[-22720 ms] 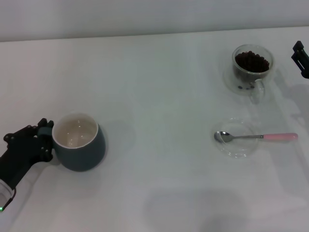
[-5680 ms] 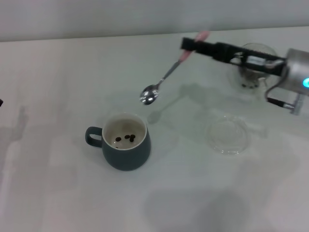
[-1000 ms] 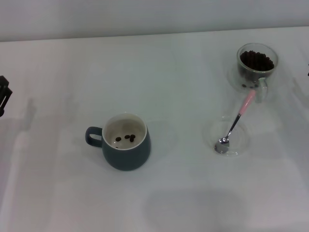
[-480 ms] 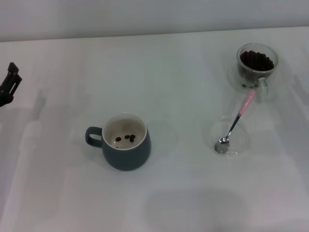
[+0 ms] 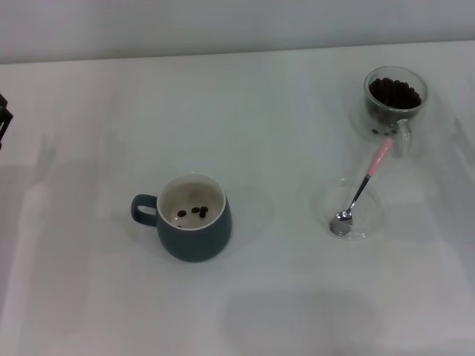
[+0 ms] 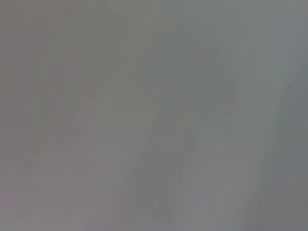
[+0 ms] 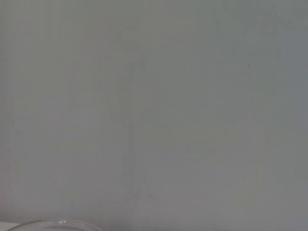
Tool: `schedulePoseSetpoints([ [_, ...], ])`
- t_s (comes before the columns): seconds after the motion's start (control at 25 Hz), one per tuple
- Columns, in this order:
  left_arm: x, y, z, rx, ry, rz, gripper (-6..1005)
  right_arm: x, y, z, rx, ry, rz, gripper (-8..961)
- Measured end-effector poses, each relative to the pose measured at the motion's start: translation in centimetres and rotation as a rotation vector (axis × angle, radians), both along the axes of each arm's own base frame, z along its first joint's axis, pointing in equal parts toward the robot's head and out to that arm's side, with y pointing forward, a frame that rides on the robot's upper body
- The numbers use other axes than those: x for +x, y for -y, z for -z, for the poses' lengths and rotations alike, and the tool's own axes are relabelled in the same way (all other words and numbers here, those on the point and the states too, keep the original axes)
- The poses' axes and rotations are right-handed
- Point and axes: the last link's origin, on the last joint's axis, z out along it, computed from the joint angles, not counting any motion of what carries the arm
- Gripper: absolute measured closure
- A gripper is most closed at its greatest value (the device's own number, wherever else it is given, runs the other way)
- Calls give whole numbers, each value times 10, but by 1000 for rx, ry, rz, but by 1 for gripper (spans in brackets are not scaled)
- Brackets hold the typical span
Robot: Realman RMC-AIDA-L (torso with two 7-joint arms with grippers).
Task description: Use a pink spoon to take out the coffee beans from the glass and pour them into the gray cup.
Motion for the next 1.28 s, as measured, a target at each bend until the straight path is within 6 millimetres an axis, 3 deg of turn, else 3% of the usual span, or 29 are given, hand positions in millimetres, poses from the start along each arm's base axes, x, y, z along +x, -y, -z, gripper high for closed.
schedulePoseSetpoints([
  [1.28, -7, -1, -18, 87, 6, -19, 123, 0, 0, 1, 42, -48, 24, 93],
])
